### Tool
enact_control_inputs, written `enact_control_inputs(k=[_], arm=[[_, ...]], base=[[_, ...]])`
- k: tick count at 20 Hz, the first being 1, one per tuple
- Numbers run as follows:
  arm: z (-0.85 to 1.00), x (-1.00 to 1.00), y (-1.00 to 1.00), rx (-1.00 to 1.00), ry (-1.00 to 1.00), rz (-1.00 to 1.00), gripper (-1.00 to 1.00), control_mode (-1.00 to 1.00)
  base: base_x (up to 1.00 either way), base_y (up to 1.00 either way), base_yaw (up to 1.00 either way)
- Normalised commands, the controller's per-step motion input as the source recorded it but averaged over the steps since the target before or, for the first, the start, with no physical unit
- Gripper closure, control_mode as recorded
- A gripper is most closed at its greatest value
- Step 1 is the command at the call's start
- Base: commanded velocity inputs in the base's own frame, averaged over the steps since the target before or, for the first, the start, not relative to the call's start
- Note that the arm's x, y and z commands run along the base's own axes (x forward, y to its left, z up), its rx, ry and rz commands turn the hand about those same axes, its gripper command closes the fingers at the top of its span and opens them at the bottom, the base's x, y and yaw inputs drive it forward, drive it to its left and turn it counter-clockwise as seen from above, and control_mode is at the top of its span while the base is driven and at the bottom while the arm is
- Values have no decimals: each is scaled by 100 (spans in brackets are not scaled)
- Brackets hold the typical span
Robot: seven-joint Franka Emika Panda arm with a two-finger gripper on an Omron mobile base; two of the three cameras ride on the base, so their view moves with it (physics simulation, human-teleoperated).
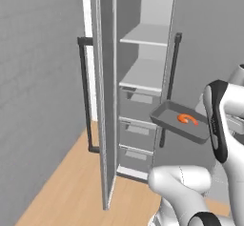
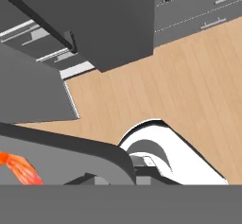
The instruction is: Take the meat container that has the shrimp and place it on the second highest rack of the freezer. Then take the vegetable container that has the mushroom and corn and place it on the highest rack of the freezer.
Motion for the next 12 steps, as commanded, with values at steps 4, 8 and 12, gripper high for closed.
enact_control_inputs(k=[4,8,12], arm=[[0,0,0,0,0,0,100,100],[0,0,0,0,0,0,100,100],[0,0,0,0,0,0,100,100]], base=[[65,28,-72],[63,8,-40],[65,4,-2]])
